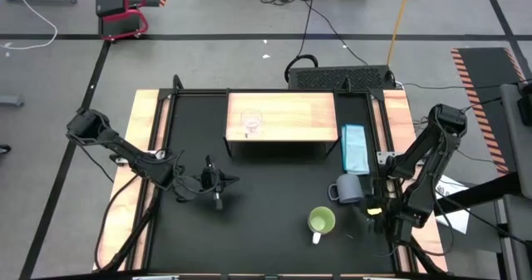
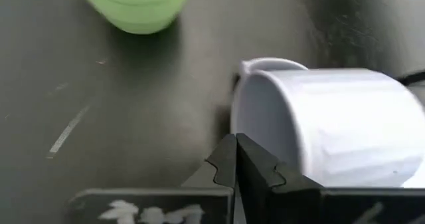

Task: Stack small to large cups/mugs on shelf
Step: Put the gray mug on the shelf

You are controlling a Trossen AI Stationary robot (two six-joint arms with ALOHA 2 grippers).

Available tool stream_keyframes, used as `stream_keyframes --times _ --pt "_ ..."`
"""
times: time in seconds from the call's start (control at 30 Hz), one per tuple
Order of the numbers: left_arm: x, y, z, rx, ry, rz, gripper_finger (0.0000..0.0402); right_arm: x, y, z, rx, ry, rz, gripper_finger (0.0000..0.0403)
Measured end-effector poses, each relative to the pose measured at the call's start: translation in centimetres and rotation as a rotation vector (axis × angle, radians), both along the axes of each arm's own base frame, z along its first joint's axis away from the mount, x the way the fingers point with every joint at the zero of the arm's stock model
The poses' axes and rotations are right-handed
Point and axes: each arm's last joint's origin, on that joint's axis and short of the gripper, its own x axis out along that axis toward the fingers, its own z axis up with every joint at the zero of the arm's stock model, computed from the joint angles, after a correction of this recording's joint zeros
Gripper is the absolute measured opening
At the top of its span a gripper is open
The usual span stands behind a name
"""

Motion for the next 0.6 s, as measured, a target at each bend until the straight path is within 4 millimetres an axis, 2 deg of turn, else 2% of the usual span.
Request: stream_keyframes --times 0.2,0.6 --pt "0.0 0.0 0.0 -0.007 -0.001 0.002 0.0008 0.3 0.58 -0.16 0.009 -0.037 0.029 0.0" --pt "0.0 0.0 0.0 -0.013 -0.003 0.005 0.0008 0.27 -0.23 -0.09 -0.086 -0.078 0.004 0.0"
